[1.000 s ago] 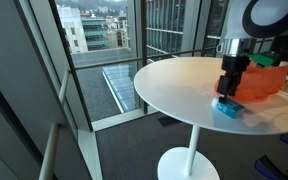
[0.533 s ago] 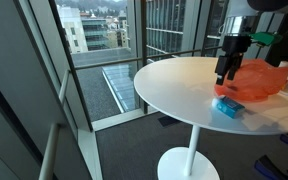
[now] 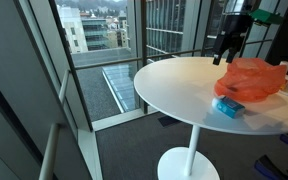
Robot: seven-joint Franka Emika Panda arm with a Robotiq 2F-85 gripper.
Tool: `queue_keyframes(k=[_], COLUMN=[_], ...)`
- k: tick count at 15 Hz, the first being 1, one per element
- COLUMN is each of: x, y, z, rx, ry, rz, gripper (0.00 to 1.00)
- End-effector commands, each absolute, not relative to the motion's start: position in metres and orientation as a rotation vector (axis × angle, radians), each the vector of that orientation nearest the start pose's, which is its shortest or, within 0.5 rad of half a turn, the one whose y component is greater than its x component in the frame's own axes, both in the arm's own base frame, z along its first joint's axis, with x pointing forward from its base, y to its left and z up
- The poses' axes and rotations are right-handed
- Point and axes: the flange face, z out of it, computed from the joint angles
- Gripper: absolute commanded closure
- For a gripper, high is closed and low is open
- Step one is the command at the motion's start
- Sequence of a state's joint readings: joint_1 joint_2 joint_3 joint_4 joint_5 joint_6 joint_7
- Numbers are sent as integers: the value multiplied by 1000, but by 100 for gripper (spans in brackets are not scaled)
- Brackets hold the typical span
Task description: Remove the blue bottle from the plastic bag and put it on the table top
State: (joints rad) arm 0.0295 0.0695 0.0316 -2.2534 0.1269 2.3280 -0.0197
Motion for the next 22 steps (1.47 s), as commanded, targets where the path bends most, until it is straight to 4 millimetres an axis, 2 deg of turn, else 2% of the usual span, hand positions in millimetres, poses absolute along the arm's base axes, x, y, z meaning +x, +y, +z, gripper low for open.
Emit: queue_keyframes(k=[1, 7, 12, 16, 19, 20, 21, 22], x=[528, 504, 478, 463, 457, 457, 464, 463], y=[7, -18, -35, -52, -63, -65, -60, -62], z=[362, 401, 439, 463, 474, 474, 470, 471], rx=[-3065, -3104, -3145, -3128, -3111, -3094, -3111, -3110], ry=[173, 373, 530, 561, 570, 529, 566, 556], rz=[19, 132, 150, 130, 113, 102, 105, 101], gripper=[0, 0, 0, 0, 0, 0, 0, 0])
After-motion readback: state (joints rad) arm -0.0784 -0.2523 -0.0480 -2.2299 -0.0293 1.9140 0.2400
